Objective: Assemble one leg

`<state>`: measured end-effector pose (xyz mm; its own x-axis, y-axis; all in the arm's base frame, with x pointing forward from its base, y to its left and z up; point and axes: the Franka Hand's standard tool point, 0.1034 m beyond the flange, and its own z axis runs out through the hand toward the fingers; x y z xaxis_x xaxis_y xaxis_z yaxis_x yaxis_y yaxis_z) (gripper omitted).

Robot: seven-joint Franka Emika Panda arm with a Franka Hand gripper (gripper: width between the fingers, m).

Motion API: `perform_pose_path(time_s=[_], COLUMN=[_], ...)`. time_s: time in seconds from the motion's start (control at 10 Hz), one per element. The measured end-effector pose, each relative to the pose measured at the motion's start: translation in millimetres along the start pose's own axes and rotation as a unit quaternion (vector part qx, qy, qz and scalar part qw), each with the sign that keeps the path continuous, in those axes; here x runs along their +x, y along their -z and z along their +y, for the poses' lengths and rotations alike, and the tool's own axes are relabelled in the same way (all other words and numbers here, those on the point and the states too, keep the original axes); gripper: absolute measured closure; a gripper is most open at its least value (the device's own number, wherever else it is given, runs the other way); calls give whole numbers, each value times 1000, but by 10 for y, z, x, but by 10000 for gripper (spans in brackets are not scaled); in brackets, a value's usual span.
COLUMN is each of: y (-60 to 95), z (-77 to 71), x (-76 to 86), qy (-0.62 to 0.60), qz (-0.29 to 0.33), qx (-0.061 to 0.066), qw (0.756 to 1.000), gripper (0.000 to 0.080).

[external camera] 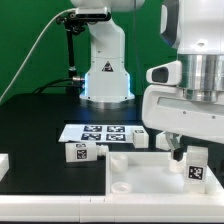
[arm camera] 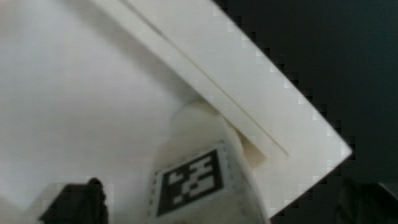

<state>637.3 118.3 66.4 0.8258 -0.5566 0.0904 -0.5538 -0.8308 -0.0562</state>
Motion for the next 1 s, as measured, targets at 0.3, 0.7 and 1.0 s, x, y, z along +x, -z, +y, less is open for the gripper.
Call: perform_pose_path(time_s=[0.3, 0.7, 1.0], y=[-4, -5, -5], z=[23, 30, 28], x=[38, 42, 41], qy=[-7, -121, -257], qz=[6, 5, 8], qx=[3, 4, 0], qw=[1000, 993, 966], gripper=[400, 517, 517])
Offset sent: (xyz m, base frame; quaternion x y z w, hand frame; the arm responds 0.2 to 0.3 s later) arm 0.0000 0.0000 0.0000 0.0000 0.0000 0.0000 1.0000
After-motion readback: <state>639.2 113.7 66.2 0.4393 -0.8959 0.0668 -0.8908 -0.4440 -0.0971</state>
